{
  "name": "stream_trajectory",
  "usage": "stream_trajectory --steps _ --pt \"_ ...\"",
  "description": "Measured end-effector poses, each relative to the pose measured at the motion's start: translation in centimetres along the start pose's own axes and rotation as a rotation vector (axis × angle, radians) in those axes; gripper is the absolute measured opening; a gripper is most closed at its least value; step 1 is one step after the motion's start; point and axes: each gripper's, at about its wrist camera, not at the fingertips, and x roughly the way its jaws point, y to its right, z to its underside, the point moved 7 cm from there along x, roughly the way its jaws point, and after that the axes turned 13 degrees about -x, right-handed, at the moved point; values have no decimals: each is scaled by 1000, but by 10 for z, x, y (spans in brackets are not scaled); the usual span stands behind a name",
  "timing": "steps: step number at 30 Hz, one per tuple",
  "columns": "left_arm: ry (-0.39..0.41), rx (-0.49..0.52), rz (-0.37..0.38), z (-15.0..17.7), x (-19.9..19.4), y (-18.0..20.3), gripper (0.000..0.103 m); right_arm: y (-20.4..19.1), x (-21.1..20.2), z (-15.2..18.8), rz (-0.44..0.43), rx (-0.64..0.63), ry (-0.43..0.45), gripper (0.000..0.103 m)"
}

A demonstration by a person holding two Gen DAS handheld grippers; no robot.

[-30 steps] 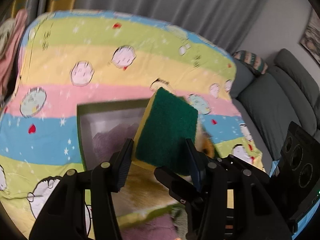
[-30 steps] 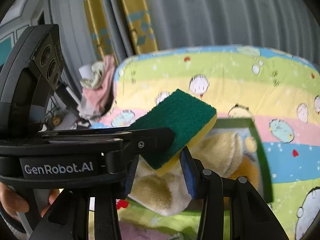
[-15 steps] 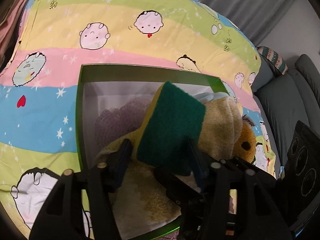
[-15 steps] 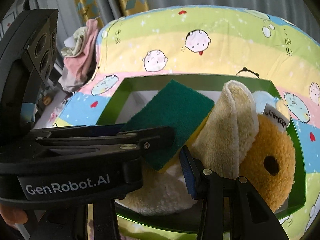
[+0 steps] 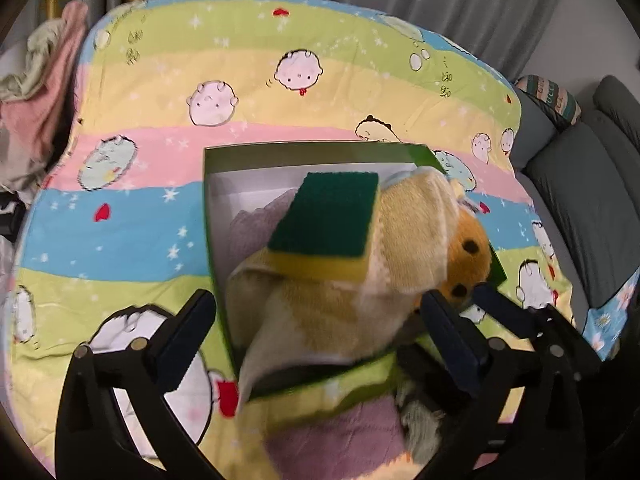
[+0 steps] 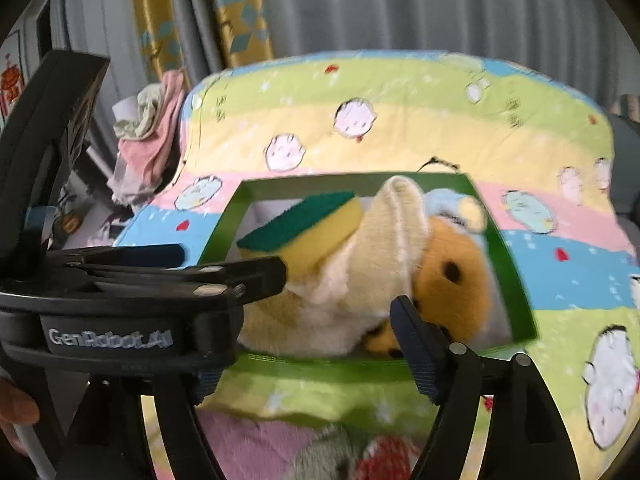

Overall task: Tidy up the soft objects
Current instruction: 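Carry the sponge into the green box and open the right gripper, then move the right gripper toward the grey-green sock bundle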

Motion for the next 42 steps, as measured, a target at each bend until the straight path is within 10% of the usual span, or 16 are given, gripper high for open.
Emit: stream_trajectory --steps 17,42 --pt "144 67 9 81 -92 -2 102 -1 -116 52 124 36 75 86" --pt "107 -5 -54 157 -98 -51 102 6 -142 121 99 180 32 86"
